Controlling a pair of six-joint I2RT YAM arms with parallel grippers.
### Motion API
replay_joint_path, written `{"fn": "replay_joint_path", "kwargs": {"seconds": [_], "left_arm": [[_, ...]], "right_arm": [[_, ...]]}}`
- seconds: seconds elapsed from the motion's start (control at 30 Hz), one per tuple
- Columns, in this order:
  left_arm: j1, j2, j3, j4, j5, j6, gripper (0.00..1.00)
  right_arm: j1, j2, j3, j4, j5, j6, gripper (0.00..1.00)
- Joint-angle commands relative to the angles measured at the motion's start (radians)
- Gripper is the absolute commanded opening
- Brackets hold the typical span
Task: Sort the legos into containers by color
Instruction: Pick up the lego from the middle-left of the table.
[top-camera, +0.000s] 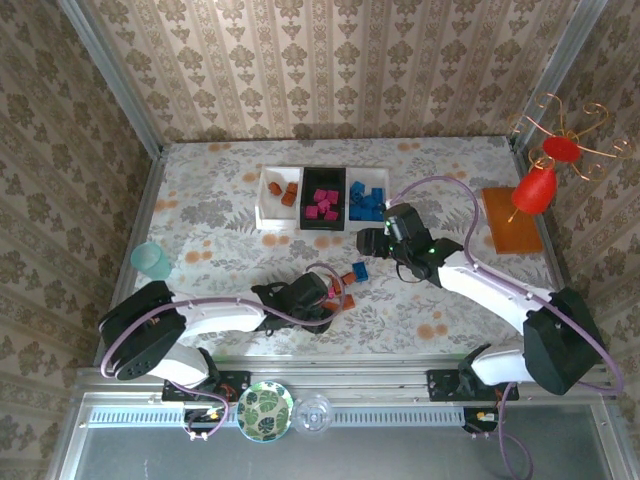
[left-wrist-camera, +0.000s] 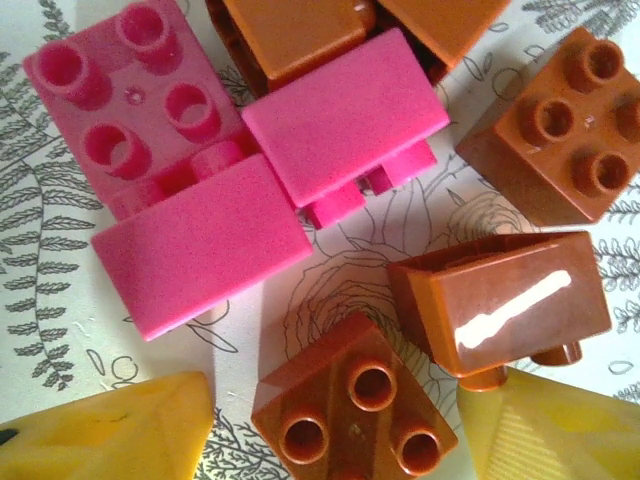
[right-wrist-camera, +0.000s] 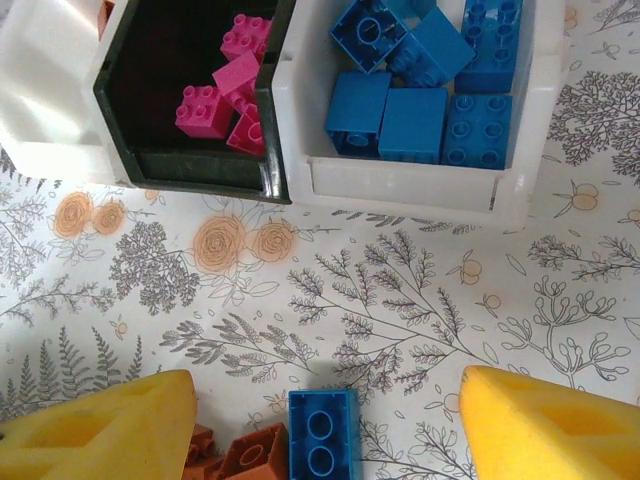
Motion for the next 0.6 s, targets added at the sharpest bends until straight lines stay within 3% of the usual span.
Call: {"fn": "replay_joint_path", "kwargs": {"seconds": [0.0, 0.27, 0.57], "left_arm": [[0.002, 0.051, 0.013, 0.005, -0.025, 0.009, 0.6], [-0.002, -0.023, -0.042, -0.015, -0.054, -0.034, 0.41], [0.029, -0.278, -0.027, -0.155, -0.117, -0.019, 0.36]], "right_arm": [[-0.003, -0.03, -0.012, 0.011, 0.031, 0.004, 0.72], [-0.006, -0.039, -0.025, 0.024, 0.037, 0.008, 0.72], [-0.007, -0.036, -0.031, 0.043, 0.028, 0.022, 0.72]]}}
